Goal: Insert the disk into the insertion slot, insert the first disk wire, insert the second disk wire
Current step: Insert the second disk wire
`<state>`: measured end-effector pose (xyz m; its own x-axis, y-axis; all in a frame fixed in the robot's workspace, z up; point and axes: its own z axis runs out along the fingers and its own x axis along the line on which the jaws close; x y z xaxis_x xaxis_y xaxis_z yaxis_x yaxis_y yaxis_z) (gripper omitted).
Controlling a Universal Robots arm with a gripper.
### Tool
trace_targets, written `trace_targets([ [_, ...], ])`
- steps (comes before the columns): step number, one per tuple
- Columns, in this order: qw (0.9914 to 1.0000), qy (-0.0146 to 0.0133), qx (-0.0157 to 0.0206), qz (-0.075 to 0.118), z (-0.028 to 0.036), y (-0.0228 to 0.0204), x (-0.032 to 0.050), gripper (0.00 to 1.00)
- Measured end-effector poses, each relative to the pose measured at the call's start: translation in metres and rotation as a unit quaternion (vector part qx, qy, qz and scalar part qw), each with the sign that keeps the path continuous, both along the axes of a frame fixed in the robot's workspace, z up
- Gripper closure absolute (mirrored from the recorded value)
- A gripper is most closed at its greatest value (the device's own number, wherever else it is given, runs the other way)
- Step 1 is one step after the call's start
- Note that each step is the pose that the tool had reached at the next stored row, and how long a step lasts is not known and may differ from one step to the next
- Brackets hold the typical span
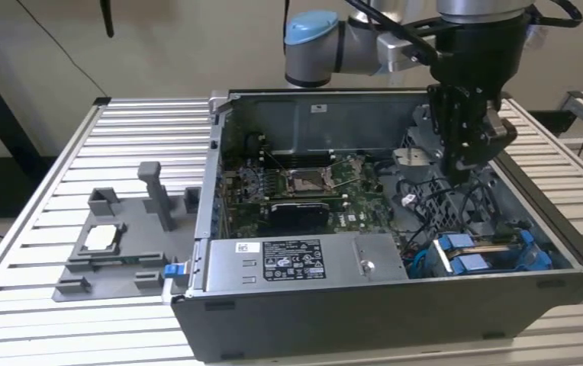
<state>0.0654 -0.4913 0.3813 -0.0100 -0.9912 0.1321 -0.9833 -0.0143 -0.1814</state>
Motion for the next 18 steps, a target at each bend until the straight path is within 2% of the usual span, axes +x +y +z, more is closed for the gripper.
trace_targets([
  [3,0.99995,-0.0008,-0.0095,0.004,-0.0009,0.0000,-0.0019,0.73],
  [5,0.99987,-0.0020,-0.0143,0.007,-0.0016,0.0000,-0.0034,0.73],
  [7,0.99979,-0.0040,-0.0183,0.008,-0.0025,0.0000,-0.0047,0.73],
  [10,0.99962,-0.0085,-0.0238,0.011,-0.0038,0.0006,-0.0068,0.73],
  [12,0.99957,-0.0091,-0.0253,0.011,-0.0041,0.0019,-0.0073,0.73],
  [18,0.99957,-0.0091,-0.0254,0.012,-0.0042,0.0019,-0.0073,0.73],
])
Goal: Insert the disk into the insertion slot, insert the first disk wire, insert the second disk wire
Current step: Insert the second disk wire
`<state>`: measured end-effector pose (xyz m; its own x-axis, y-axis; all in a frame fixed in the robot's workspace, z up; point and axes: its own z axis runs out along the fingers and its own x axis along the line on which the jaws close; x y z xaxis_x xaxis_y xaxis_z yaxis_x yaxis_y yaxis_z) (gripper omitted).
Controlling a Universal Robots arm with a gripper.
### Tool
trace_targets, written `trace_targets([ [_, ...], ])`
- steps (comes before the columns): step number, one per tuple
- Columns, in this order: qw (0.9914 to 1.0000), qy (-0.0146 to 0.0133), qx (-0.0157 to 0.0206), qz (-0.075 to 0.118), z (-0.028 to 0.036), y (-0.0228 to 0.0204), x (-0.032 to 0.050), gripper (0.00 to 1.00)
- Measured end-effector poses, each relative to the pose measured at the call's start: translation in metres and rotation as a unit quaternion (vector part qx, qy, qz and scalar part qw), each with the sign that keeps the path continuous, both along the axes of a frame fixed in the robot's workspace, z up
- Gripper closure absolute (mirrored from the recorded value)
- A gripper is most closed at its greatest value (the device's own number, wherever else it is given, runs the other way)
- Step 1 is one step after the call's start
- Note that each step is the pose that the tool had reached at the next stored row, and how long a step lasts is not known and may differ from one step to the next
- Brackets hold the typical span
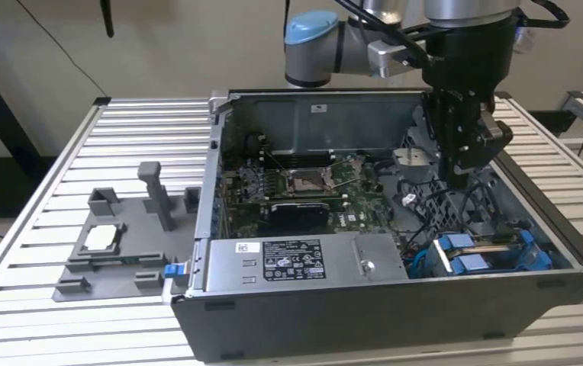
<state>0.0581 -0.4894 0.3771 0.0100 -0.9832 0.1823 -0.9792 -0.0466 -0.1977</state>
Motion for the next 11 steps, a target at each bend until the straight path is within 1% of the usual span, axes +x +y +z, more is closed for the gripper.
trace_targets([
  [2,1.00000,0.0000,0.0000,0.000,0.0000,0.0000,0.0000,0.73],
  [3,1.00000,0.0000,0.0000,0.000,0.0000,0.0000,0.0000,0.76],
  [4,1.00000,0.0000,0.0000,0.000,0.0000,0.0000,0.0000,0.76],
  [5,1.00000,0.0000,0.0000,0.000,0.0000,0.0000,0.0000,0.82],
  [6,1.00000,0.0000,0.0000,0.000,0.0000,0.0000,0.0000,0.84],
  [11,1.00000,0.0000,0.0000,0.000,0.0000,0.0000,0.0000,0.84],
])
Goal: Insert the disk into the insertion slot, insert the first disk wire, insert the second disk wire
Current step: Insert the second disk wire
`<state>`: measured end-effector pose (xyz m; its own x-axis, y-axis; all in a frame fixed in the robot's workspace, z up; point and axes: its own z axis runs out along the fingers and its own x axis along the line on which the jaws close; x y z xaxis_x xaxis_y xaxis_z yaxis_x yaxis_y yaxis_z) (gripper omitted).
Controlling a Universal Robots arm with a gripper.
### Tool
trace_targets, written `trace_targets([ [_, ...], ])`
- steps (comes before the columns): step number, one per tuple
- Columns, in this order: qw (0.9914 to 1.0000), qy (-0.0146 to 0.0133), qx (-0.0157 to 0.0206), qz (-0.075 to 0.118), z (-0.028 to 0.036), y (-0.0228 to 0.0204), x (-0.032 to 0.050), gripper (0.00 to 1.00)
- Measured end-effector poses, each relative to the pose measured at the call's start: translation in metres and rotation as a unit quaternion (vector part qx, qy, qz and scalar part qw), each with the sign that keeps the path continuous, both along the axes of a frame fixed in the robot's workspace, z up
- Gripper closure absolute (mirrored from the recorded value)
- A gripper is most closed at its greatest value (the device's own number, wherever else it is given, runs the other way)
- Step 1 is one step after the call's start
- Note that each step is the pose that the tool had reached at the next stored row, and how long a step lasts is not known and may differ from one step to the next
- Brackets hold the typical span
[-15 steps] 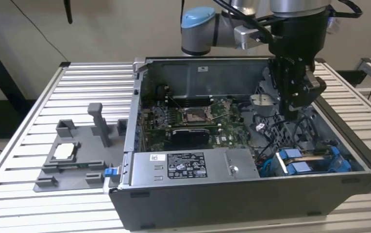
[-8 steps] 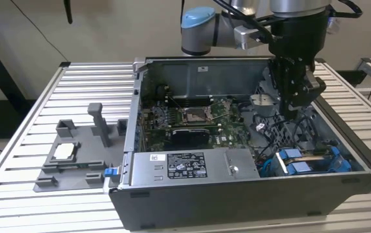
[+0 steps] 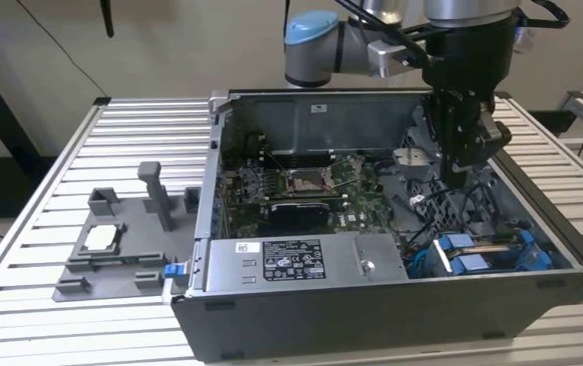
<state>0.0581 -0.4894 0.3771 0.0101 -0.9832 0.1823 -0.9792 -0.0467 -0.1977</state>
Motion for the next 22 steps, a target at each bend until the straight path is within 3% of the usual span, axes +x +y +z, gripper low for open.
trace_targets([
  [22,1.00000,0.0012,0.0001,0.000,-0.0002,-0.0031,0.0012,0.83],
])
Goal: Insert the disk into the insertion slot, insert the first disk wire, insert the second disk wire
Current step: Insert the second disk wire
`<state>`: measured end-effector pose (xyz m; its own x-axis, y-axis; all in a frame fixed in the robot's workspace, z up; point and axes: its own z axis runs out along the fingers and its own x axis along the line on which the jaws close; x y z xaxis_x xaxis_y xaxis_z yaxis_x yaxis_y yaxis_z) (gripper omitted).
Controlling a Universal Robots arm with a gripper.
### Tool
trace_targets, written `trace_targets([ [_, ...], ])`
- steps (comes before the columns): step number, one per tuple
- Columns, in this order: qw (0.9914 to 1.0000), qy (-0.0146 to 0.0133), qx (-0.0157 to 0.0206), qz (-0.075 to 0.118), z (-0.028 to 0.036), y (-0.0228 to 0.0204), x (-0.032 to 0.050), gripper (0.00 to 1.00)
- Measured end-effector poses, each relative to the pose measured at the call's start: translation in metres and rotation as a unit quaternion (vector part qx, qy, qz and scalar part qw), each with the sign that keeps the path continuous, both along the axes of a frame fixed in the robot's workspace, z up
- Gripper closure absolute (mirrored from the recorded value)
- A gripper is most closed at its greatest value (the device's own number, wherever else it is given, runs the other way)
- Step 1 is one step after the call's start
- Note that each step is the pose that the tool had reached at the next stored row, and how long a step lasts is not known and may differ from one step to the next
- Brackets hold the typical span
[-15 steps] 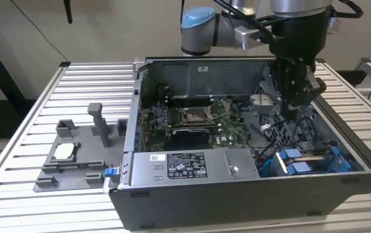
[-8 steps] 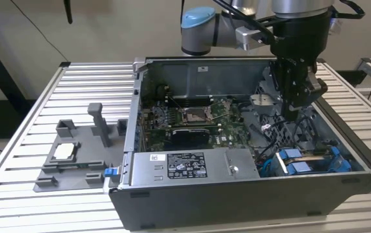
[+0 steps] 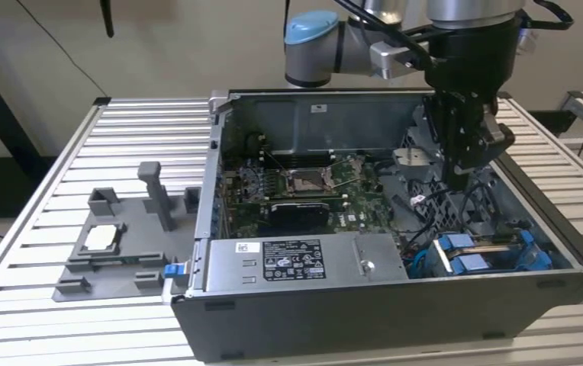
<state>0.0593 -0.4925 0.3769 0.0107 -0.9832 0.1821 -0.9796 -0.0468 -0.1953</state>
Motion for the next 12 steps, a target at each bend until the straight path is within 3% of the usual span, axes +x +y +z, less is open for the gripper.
trace_targets([
  [1,1.00000,0.0000,-0.0001,0.000,0.0003,0.0000,-0.0004,0.83],
  [2,1.00000,0.0000,-0.0002,0.000,0.0008,0.0000,-0.0009,0.76],
  [7,1.00000,-0.0015,-0.0001,0.000,0.0011,0.0007,-0.0103,0.76],
  [12,0.99996,-0.0033,-0.0002,0.008,-0.0001,0.0012,-0.0115,0.76],
])
